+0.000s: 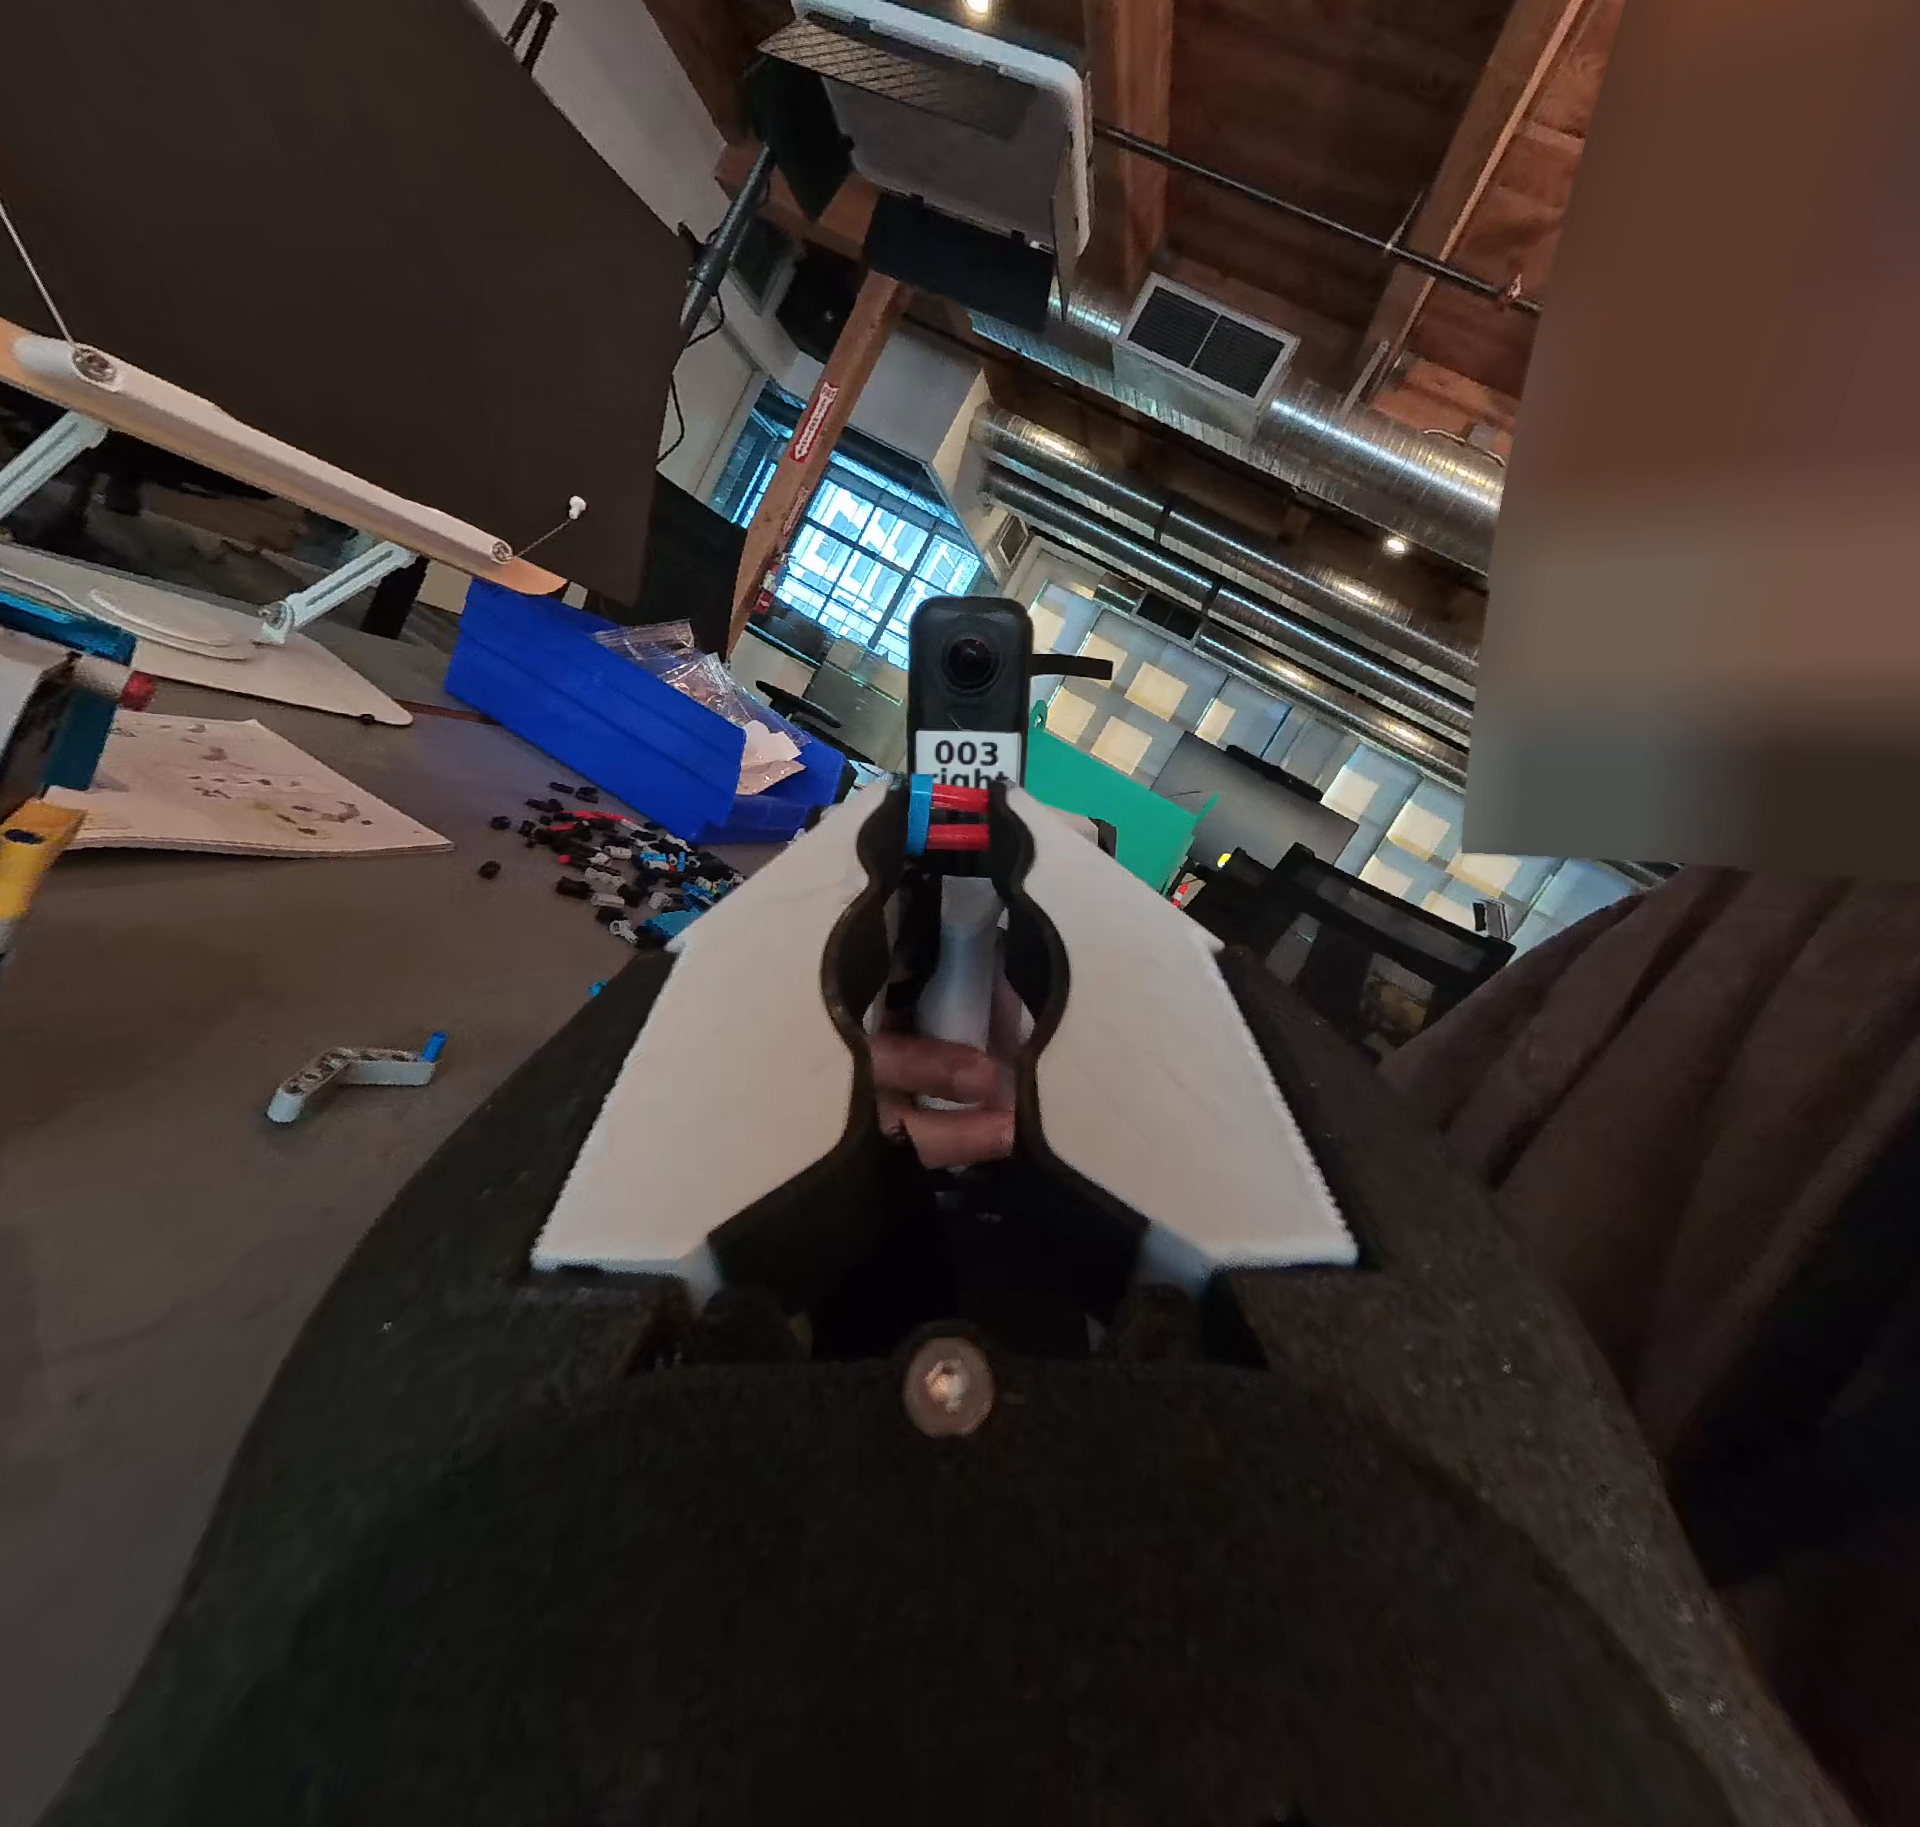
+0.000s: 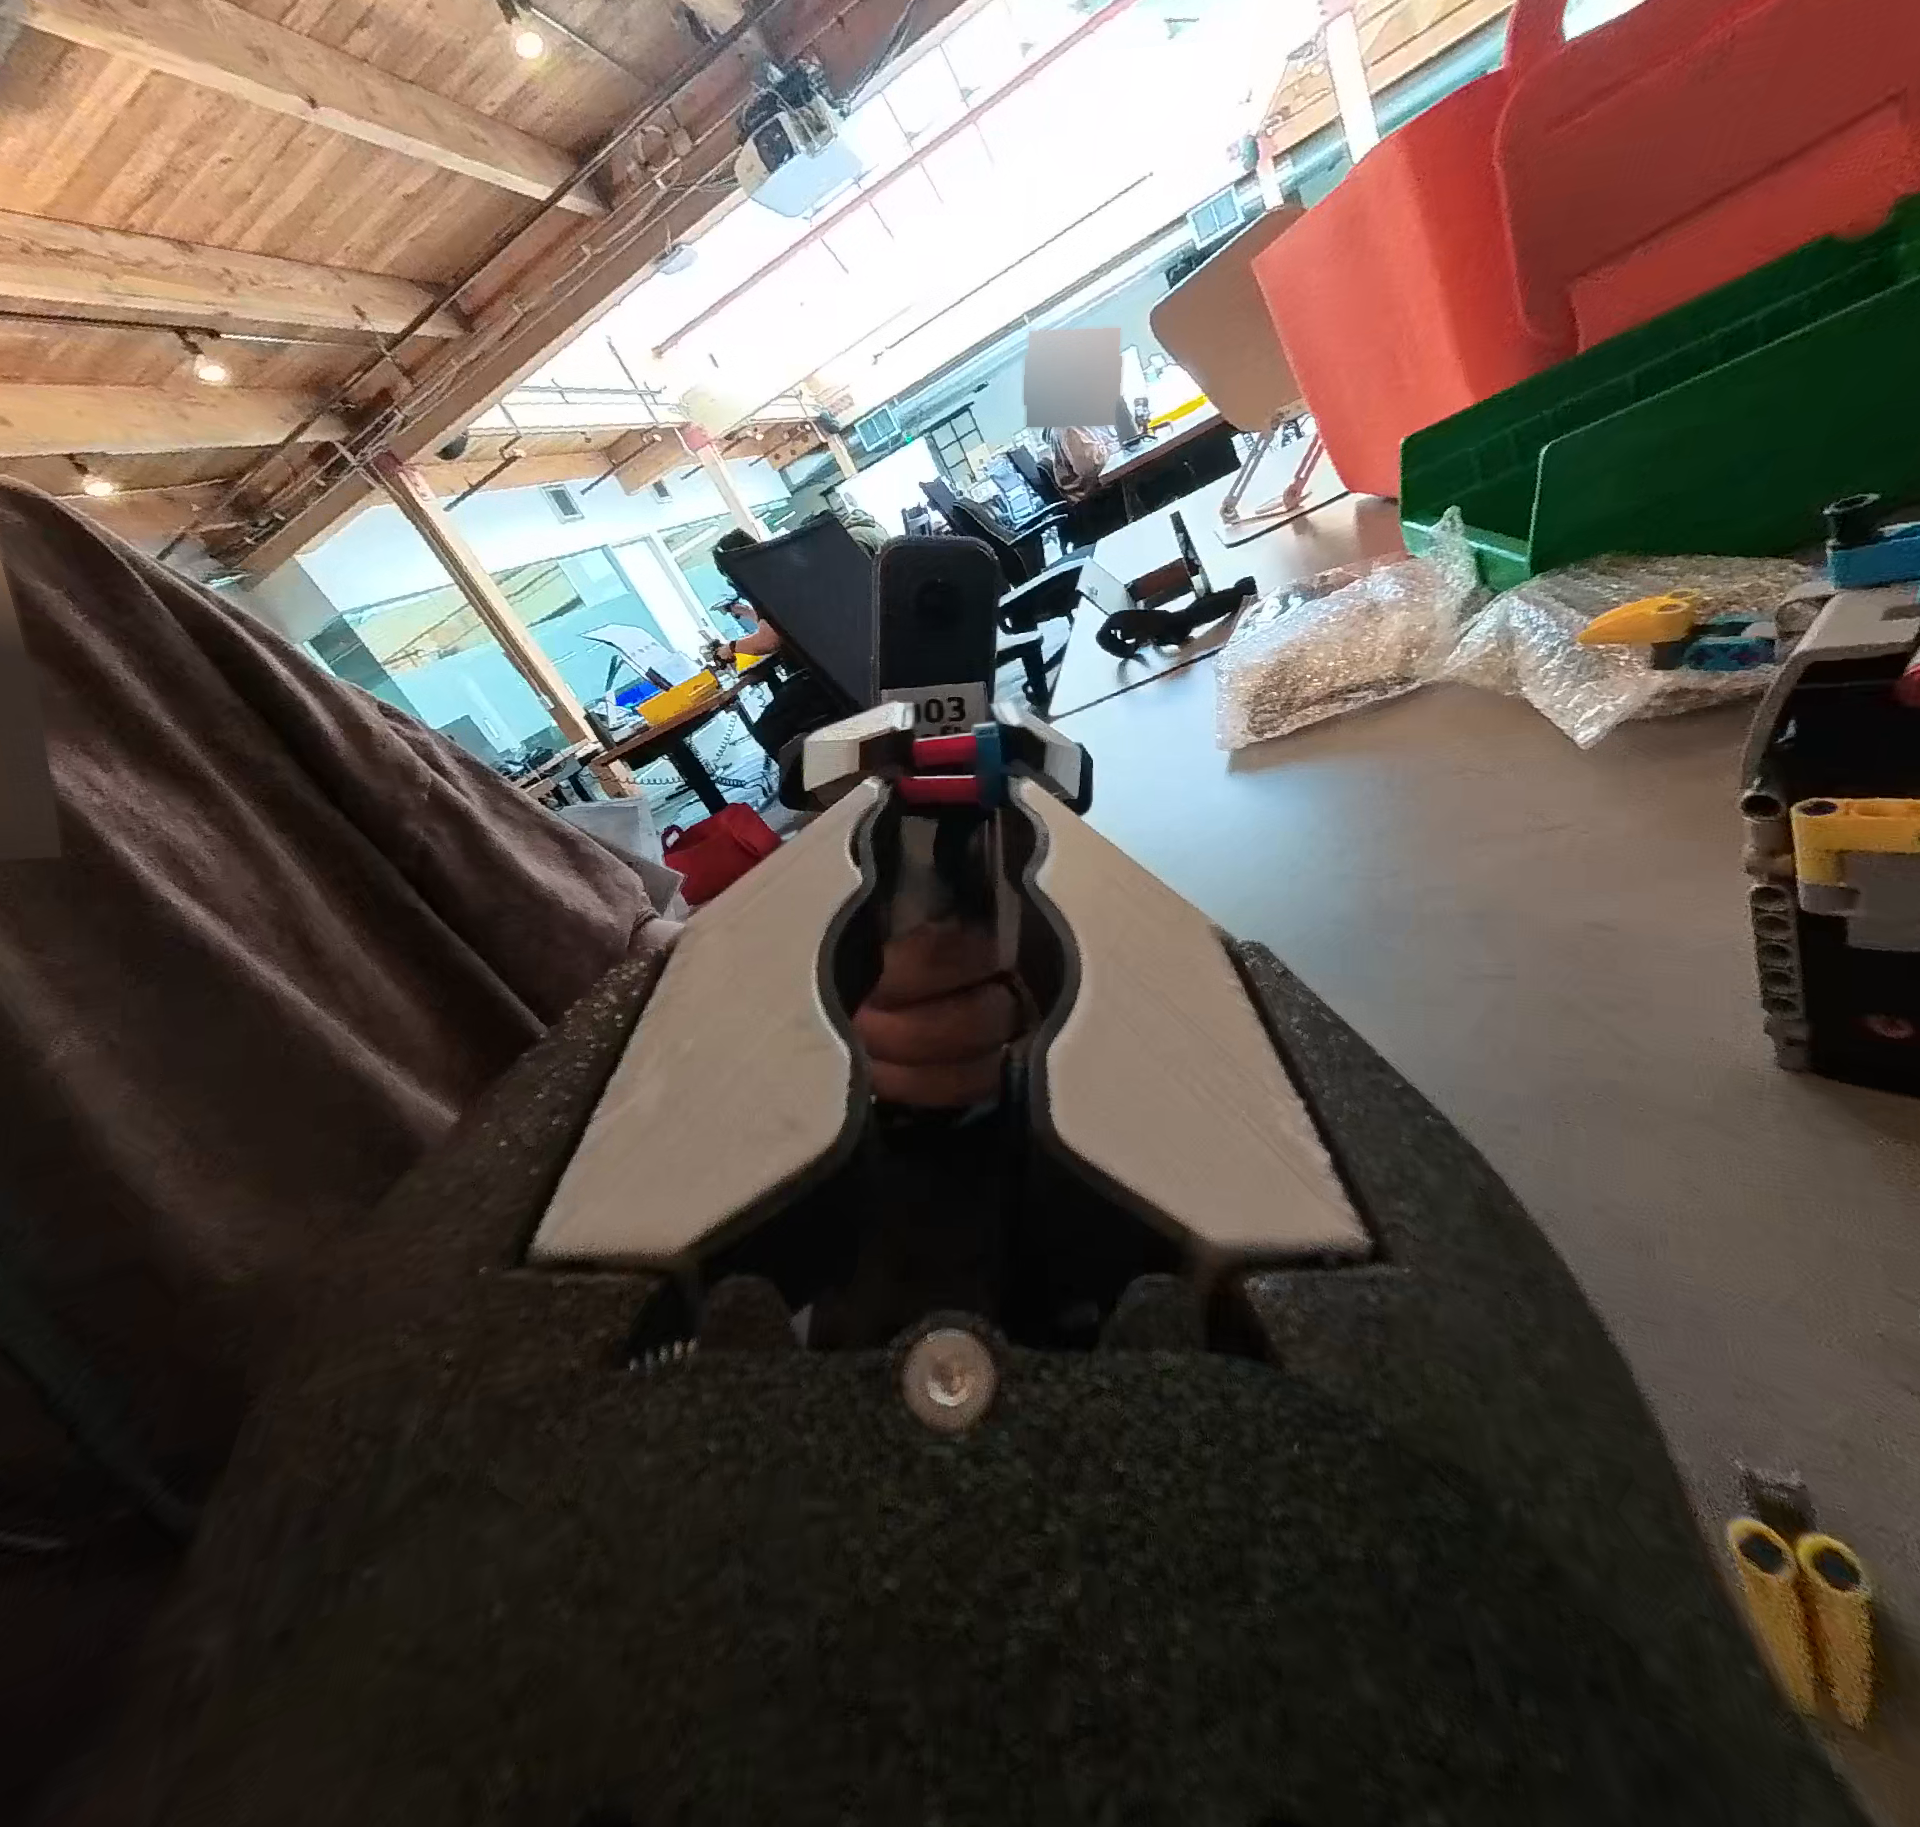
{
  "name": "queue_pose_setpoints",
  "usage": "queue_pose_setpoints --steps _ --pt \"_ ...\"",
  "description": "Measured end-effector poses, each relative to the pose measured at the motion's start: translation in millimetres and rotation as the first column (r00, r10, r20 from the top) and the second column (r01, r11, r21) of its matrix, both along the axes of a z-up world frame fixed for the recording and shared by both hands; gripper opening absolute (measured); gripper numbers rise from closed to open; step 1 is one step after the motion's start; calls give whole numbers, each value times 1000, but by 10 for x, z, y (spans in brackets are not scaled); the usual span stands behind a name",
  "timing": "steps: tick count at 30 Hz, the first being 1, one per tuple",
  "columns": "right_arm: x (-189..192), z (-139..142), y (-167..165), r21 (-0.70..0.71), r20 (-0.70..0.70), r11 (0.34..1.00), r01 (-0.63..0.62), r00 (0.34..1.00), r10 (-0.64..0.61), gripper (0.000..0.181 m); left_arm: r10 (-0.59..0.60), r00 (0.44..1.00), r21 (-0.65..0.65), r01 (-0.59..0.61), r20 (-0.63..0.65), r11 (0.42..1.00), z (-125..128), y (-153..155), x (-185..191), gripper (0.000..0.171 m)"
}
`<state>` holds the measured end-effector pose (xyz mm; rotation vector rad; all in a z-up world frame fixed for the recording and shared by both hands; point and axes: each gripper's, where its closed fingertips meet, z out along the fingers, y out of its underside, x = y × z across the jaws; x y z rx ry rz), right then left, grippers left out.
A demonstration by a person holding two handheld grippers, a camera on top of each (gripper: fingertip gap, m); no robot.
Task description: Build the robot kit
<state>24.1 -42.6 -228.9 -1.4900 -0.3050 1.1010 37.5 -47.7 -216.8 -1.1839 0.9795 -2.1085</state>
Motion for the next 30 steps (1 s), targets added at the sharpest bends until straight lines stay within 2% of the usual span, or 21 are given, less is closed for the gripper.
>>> queue_pose_setpoints --steps 5,11,17,21,30 --pt "-25 -13 -38 -31 -44 998 -61 997 59 18 -38 999 8 38 0 999 -16 -42 -13 15" --pt "-48 -8 -83 -20 -9 997 -81 997 80 16 -101 995 -6 101 6 995 -14 -60 -38 15" --pt "-44 -38 -64 -9 59 999 -42 997 43 15 -86 996 -8 86 9 996 -33 -50 -37 14" --pt "-26 -75 -22 41 187 999 27 982 -34 14 -75 997 -9 75 3 997 -46 -36 -29 14" --pt "-16 -57 -1 9 163 999 39 986 -40 16 -93 996 -34 93 5 995 -43 -17 -27 15"
